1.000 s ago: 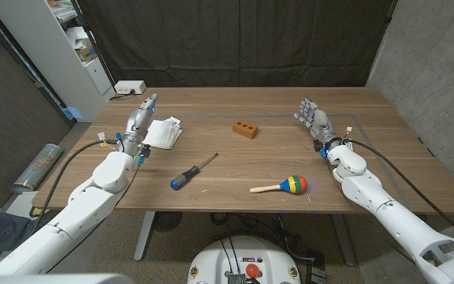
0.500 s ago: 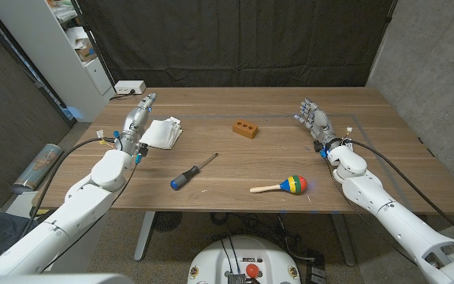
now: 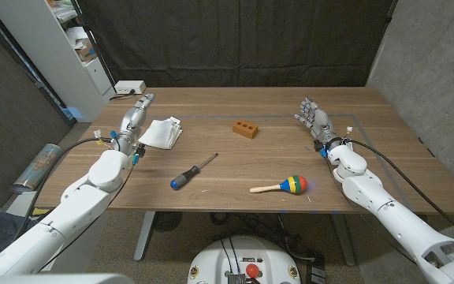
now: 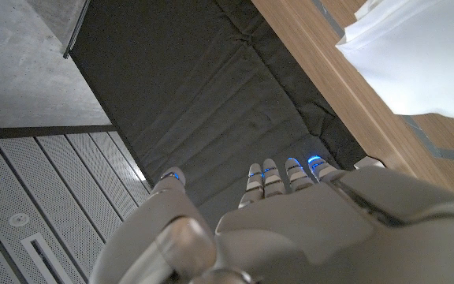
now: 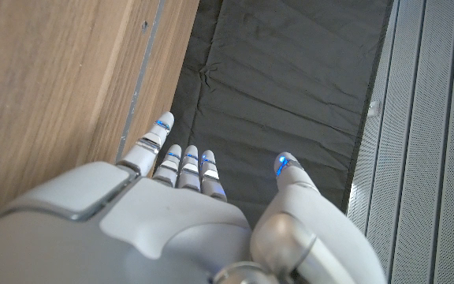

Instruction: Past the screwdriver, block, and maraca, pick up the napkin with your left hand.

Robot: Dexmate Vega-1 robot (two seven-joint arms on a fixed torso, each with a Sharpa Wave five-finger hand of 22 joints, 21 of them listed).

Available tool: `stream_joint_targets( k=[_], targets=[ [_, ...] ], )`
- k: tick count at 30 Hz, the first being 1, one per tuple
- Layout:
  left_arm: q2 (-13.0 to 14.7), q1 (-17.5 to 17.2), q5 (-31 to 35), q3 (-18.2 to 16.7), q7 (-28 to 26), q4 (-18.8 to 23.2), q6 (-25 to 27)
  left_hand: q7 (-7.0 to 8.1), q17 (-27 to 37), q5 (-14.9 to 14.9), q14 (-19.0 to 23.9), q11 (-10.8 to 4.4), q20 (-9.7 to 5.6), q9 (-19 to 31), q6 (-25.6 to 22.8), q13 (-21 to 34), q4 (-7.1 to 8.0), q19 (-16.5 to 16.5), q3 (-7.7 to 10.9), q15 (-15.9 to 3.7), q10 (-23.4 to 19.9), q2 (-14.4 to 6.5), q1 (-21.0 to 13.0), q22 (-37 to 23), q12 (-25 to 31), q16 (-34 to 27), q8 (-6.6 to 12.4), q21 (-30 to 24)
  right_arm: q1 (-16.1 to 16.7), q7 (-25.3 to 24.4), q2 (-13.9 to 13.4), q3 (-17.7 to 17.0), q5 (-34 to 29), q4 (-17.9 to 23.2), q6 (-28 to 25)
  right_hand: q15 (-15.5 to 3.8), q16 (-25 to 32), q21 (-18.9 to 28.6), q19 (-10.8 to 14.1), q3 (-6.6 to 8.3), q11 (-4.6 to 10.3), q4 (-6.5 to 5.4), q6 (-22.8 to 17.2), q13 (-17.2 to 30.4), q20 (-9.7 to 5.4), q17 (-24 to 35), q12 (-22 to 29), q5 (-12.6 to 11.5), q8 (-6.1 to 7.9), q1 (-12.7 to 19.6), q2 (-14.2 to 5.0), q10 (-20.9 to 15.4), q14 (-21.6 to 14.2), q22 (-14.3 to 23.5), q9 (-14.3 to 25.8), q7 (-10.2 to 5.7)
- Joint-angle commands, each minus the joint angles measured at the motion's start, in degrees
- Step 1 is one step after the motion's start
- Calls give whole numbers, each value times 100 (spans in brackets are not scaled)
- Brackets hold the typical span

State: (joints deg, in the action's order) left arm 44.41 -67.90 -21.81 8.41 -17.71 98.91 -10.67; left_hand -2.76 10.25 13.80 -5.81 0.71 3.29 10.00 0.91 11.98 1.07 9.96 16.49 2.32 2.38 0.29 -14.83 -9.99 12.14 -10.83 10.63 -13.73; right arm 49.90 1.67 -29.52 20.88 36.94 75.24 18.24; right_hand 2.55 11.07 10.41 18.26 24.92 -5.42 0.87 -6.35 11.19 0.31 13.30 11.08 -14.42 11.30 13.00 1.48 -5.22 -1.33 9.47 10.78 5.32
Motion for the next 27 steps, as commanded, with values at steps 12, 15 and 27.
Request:
stream_joint_targets(
  k=[12, 15, 27],
  targets=[
    [350, -188, 861, -70, -578, 513, 889, 22, 18, 74, -7, -8, 55, 29, -28, -12, -85, 40, 12, 6, -15, -2, -111, -22, 29, -20, 45, 58, -156, 121, 188, 51, -9, -334, 236, -2, 83, 73, 116, 13, -17, 60, -129, 10, -7, 0, 66, -32, 29, 34, -51, -102, -111, 27, 12, -24],
    [360, -165, 850, -46, -499, 494, 911, 24, 18, 76, -12, -15, 61, 30, -26, -14, -92, 41, 14, 5, -16, -2, -119, -22, 29, -17, 43, 63, -162, 85, 234, 52, -21, -372, 284, 0, 83, 73, 119, 13, -16, 62, -132, 10, -9, -3, 66, -33, 29, 34, -53, -106, -115, 27, 12, -22],
    [499, -291, 1169, -127, -699, 746, 1259, 30, 17, 88, -18, -30, 73, 31, -17, -22, -125, 38, 21, -4, -10, -5, -153, -25, 25, -11, 38, 81, -117, -2, 263, 48, -66, -347, 363, -26, 100, 84, 164, 19, 8, 79, -195, 7, -11, -18, 83, -40, 45, 47, -69, -169, -175, 27, 11, -59]
  ],
)
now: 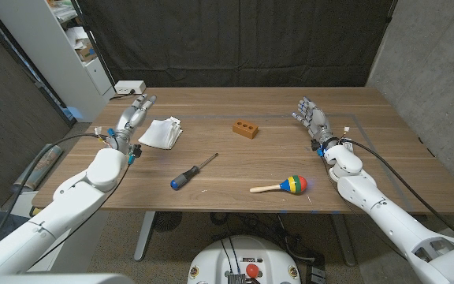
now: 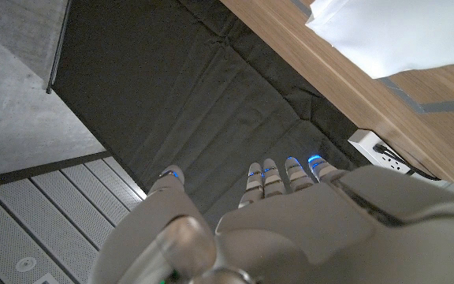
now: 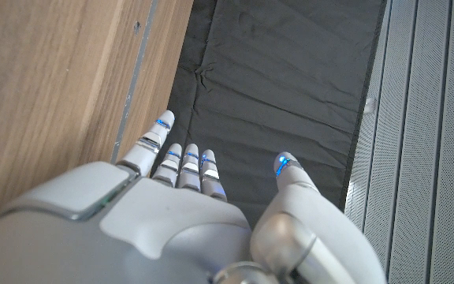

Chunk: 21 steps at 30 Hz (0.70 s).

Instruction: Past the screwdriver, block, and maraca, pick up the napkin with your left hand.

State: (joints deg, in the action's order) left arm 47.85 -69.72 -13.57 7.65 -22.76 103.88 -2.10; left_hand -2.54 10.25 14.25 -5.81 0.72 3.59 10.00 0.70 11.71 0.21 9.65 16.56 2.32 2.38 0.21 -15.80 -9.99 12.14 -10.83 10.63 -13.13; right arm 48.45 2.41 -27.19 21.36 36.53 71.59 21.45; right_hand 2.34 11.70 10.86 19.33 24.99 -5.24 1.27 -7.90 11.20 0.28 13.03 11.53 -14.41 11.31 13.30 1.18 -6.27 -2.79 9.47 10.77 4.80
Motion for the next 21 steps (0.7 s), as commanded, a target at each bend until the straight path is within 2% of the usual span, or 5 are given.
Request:
stream_joint_targets(
  k=[1, 7, 21],
  targets=[
    [168, -122, 389, -58, -228, 281, 451, 7, 18, 44, -16, -24, 44, 31, 3, 5, -42, 69, 14, -2, -5, 3, -57, -25, 23, -12, 39, 22, 27, -62, 19, 7, -46, 13, 61, -2, 37, 39, 60, 12, -10, 41, -43, 7, -8, 7, 39, -41, 46, 18, -41, -68, -30, 27, 12, -8],
    [183, -117, 646, -9, -356, 322, 597, 13, 17, 51, -22, -37, 41, 32, 18, 1, -62, 70, 19, -13, 0, 2, -78, -26, 21, -8, 33, 33, 71, -86, -4, -6, -47, 73, 66, -2, 36, 38, 63, 14, -9, 45, -45, 6, -8, 3, 38, -43, 44, 21, -46, -71, -31, 27, 12, -8],
    [422, 187, 1588, 443, -554, 566, 1637, 35, 16, 70, -12, -56, 40, 33, 20, -5, -112, 72, 33, -28, -2, 0, -136, -26, 21, -9, 35, 54, 169, -183, -78, -38, -55, 259, -2, -3, 34, 35, 66, 13, -10, 51, -53, 5, -5, -4, 32, -45, 40, 20, -54, -73, -36, 27, 12, -12]
  ],
)
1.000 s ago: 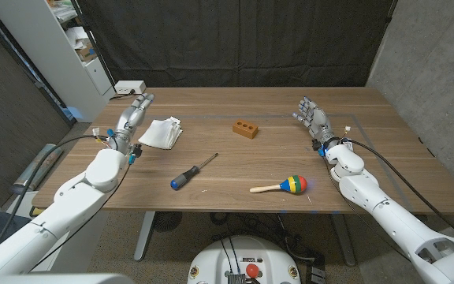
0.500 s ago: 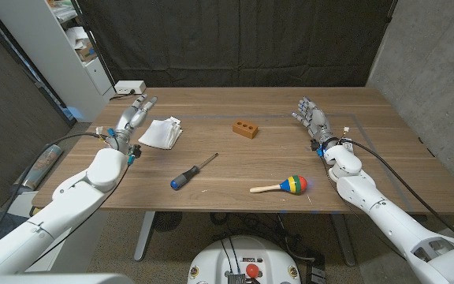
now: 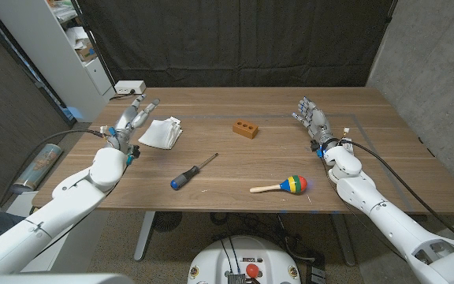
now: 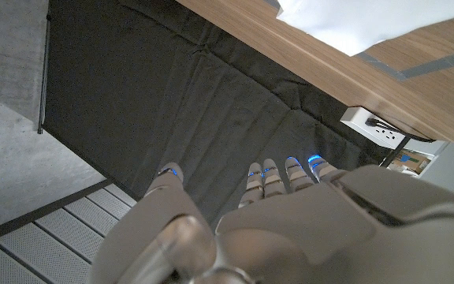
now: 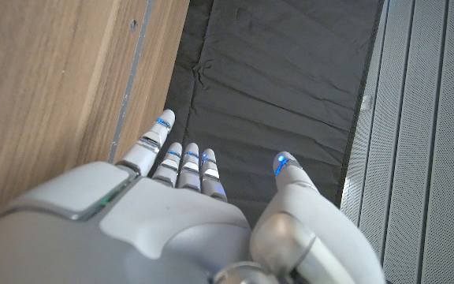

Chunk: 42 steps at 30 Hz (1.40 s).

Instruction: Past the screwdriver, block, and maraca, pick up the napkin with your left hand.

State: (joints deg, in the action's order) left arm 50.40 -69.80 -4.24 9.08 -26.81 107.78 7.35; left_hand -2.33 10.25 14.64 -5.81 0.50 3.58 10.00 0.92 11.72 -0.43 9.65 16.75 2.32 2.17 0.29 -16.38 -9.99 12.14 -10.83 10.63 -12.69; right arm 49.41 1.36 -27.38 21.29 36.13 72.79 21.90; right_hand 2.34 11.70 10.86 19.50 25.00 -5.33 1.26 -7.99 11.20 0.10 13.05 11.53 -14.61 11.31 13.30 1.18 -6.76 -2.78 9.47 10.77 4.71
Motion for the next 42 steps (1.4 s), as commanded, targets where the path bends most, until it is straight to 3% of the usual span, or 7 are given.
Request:
stream_joint_targets(
  k=[1, 12, 28, 39, 42],
  targets=[
    [181, 223, 724, 340, -155, 204, 797, 14, 16, 33, -1, -35, 39, 33, -9, -7, -53, 73, 16, -30, 18, -9, -85, -26, 22, -13, 38, 13, 72, -60, -69, -27, -30, 132, -27, -1, 35, 34, 49, 13, -1, 51, -47, 5, 13, -6, 32, -26, 41, 20, -54, -25, -38, 28, 12, -1],
    [318, 384, 1187, 611, -148, 323, 1316, 25, 15, 50, 18, -48, 36, 35, -46, -11, -96, 64, 33, -36, -3, -18, -139, -27, 29, -16, 53, 26, 80, -86, -56, -43, -8, 147, -34, -3, 33, 31, 51, 9, -1, 58, -43, 4, 15, -12, 29, -27, 34, 18, -55, -30, -41, 28, 12, -5],
    [363, 525, 1160, 769, 48, 154, 1213, 44, 15, 75, 19, -72, 31, 38, -30, -14, -153, 56, 54, -33, -2, -26, -208, -27, 28, -11, 47, 42, 40, -111, -1, -9, -41, 105, -24, -3, 30, 27, 54, 2, 3, 62, -49, 4, 13, -17, 24, -29, 29, 8, -58, -34, -40, 28, 12, -7],
    [354, 745, 1348, 985, 115, 84, 1589, 284, 15, 112, 21, -72, 188, 43, 15, -17, -259, 14, 73, -53, 29, 0, -325, -30, 18, -6, 35, 51, 72, -155, -19, 2, -78, 139, -38, 3, 31, 25, 56, 1, 1, 63, -59, 3, 11, -21, 23, -30, 29, 3, -67, -40, -47, 28, 12, -9],
    [364, 812, 1456, 1077, 111, 75, 1724, 321, 15, 125, 29, -68, 317, 46, 39, -17, -322, -39, 81, -55, 41, 26, -395, -31, 15, -7, 35, 42, 81, -158, -28, 4, -91, 134, -30, 3, 32, 24, 55, 0, 0, 64, -60, 3, 16, -22, 22, -30, 29, 2, -69, -41, -50, 28, 12, -11]
  ],
)
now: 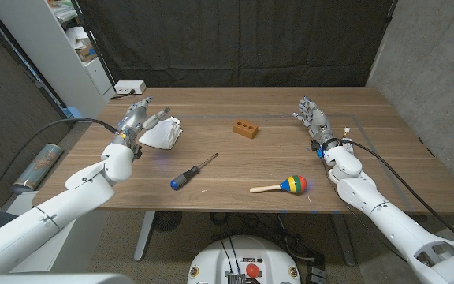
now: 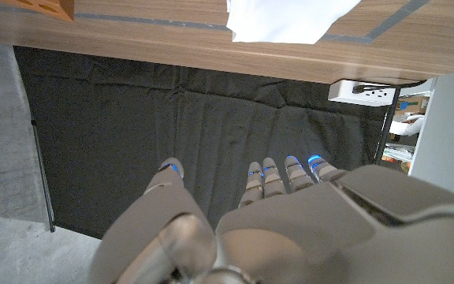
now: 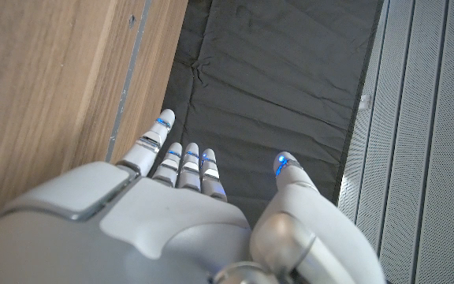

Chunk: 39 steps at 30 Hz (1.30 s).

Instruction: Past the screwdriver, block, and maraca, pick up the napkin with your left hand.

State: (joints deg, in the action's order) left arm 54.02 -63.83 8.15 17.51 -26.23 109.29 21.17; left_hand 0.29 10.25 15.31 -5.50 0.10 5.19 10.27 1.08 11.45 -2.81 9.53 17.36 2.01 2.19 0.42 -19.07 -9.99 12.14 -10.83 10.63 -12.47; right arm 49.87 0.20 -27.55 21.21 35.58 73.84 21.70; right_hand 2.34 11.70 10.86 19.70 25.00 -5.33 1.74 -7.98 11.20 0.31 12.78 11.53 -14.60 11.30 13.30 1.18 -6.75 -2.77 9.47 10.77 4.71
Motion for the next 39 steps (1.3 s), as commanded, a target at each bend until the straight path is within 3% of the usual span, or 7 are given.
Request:
stream_joint_targets(
  k=[1, 10, 14, 18, 31, 39],
  targets=[
    [13, 242, 225, 257, 87, -79, 385, 65, 15, 60, 3, -29, 169, 19, 30, 9, -93, -30, 22, -21, 45, 17, -137, -31, 13, -9, 33, 20, 42, -65, -11, 7, -28, 45, -35, 1, 32, 24, 36, 0, 0, 17, -61, 3, -5, 4, 22, -31, 28, 2, -69, -42, -51, 28, 12, -11],
    [-9, 448, 305, 423, 165, -168, 689, 141, 15, 94, 39, -9, 363, 25, 117, 10, -238, -175, 40, 10, 77, 83, -307, -29, 8, -16, 25, -5, 34, -92, 15, 16, -32, 11, -44, 0, 33, 19, 26, -3, -6, 20, -66, 3, 7, 0, 26, -32, 27, -2, -72, -59, -58, 28, 12, -10],
    [32, 541, 345, 512, 263, -184, 800, 164, 16, 116, 63, 8, 531, 29, 154, 12, -329, -258, 51, 23, 129, 126, -420, -28, -5, -20, 28, -13, 7, -81, 31, 29, -52, -32, -21, 0, 32, 17, 23, -4, -2, 23, -67, 2, 7, -2, 26, -32, 26, -2, -72, -65, -59, 28, 12, -12],
    [49, 614, 346, 559, 305, -226, 806, 231, 21, 138, 81, 46, 663, 32, 201, 18, -416, -291, 57, 155, 193, 177, -533, -33, -16, -22, 28, -2, 5, -122, 44, 27, -57, -26, -33, -1, 31, 17, 25, -4, -3, 26, -69, 2, 8, -4, 24, -33, 26, -1, -73, -64, -58, 28, 12, -9],
    [52, 1071, 504, 946, 645, -520, 784, 287, 29, 159, 84, 49, 695, 34, 199, 27, -477, -341, 47, 265, 262, 234, -610, -42, -24, -21, 40, 0, 20, -243, 13, 23, -112, 73, -101, 4, 29, 15, 22, -6, -5, 33, -74, 2, 12, -9, 21, -34, 23, -3, -79, -69, -61, 29, 12, -13],
    [119, 1083, 577, 1032, 699, -544, 738, 297, 34, 171, 77, 42, 702, 35, 210, 33, -499, -374, 32, 271, 294, 275, -635, -46, -24, -19, 39, -2, 3, -241, 8, 36, -150, 69, -80, 4, 27, 13, 20, -9, 2, 37, -74, 2, 14, -12, 18, -34, 20, -6, -80, -67, -60, 29, 12, -12]
  ],
)
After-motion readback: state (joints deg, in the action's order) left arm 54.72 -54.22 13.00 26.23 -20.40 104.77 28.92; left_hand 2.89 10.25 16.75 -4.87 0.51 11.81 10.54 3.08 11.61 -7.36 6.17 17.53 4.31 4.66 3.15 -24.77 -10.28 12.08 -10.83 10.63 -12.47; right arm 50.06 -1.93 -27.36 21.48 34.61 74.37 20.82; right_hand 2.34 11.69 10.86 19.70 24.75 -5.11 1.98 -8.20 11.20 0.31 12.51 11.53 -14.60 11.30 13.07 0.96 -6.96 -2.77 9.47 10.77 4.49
